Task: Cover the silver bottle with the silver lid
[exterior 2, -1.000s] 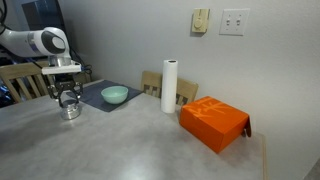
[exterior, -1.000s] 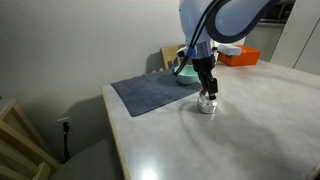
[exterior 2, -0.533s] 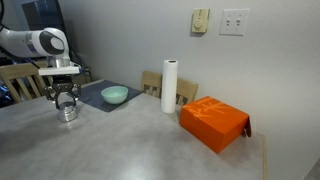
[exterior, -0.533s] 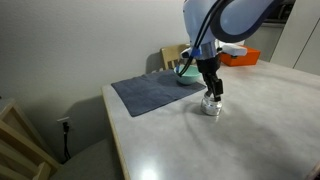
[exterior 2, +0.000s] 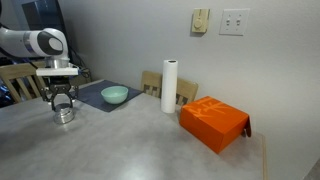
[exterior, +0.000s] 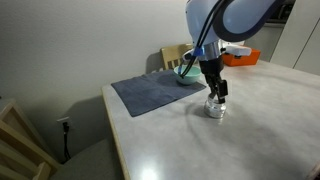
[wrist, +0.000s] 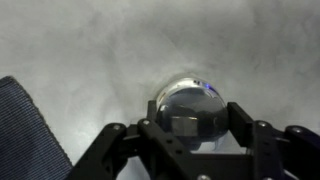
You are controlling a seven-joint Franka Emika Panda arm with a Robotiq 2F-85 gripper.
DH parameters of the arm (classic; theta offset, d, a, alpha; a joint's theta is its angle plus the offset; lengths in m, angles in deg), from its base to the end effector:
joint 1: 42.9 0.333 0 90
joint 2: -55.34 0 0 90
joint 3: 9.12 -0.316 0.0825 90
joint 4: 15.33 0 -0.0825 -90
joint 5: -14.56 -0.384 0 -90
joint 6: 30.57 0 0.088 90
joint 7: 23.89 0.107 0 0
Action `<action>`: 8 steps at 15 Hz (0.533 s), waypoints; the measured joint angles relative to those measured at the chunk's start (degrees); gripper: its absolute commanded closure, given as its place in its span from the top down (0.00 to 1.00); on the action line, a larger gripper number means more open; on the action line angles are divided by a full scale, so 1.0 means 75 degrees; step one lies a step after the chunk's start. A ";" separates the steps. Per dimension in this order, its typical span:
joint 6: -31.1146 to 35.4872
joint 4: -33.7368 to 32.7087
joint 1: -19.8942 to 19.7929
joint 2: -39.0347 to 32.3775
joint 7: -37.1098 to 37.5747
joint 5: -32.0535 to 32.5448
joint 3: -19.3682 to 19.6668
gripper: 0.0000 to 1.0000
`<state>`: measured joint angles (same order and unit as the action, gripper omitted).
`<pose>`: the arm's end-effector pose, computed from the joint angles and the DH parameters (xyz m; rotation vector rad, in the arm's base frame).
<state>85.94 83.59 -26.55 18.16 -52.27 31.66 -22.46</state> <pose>0.5626 0.2904 0.1942 2.5069 1.6552 -0.4749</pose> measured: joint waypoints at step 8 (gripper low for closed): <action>0.0061 0.0466 -0.0002 0.0246 0.0003 0.0005 -0.0149 0.44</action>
<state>86.39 87.08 -26.57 20.01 -52.24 31.70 -23.58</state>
